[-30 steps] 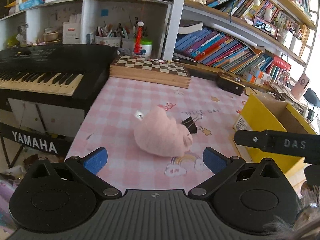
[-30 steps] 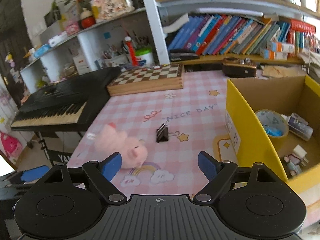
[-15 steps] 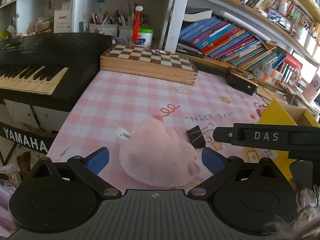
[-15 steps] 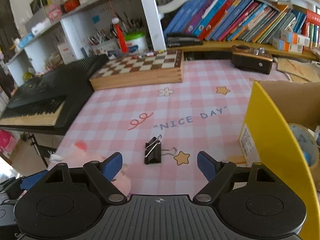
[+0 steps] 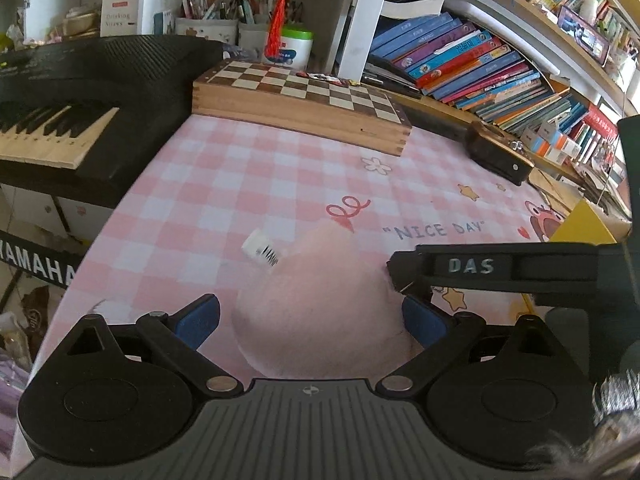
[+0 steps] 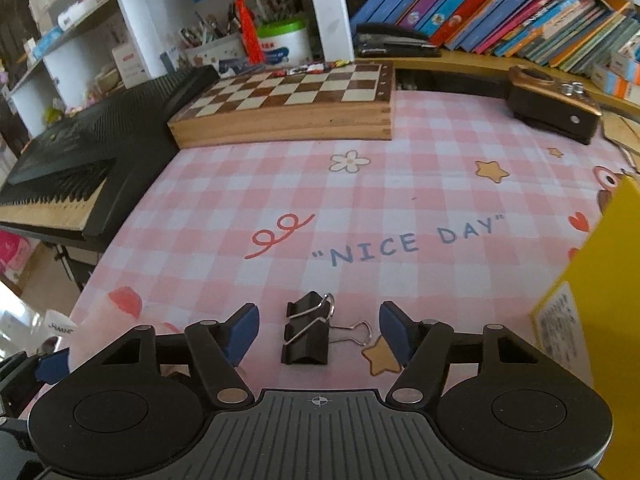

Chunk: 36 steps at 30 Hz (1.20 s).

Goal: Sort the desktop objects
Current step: 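Close the right tool on the binder clip while the left tool grasps the plush pig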

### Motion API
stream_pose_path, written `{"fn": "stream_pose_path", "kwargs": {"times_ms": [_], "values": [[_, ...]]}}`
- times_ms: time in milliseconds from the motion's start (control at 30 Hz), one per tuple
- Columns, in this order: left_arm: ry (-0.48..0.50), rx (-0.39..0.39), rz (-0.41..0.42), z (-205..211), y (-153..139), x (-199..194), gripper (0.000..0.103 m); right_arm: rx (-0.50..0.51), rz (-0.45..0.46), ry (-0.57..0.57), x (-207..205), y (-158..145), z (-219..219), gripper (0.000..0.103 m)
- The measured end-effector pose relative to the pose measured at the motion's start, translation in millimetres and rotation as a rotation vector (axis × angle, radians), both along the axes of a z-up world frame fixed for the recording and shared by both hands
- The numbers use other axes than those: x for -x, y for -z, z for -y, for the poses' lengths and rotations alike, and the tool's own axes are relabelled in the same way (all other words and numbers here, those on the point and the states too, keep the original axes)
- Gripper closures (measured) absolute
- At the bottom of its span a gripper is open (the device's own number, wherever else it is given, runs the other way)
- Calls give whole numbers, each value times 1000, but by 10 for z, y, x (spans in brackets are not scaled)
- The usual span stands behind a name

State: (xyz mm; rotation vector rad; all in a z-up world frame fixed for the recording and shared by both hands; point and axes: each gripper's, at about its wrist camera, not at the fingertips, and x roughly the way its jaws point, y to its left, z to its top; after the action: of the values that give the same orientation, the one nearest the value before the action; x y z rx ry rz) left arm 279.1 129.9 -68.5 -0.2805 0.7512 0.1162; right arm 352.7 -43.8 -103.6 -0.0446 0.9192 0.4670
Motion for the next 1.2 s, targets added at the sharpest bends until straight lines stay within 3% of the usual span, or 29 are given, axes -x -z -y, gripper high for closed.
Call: {"fn": "stream_pose_path", "kwargs": {"times_ms": [233,367,567,1200], "values": [[30,49,18,30,37,-62,23,6,7,-47,-40,49,-51,83],[29,54,38,3,17,-42,34,10,39,-61,-10,31,-55,88],[14,27,78,-13,-139,104,36,-30,75,-64,53,-94,-15,103],[-36,67,144,-186,-347,756,36,-95,101,5,548,-385,260,103]]}}
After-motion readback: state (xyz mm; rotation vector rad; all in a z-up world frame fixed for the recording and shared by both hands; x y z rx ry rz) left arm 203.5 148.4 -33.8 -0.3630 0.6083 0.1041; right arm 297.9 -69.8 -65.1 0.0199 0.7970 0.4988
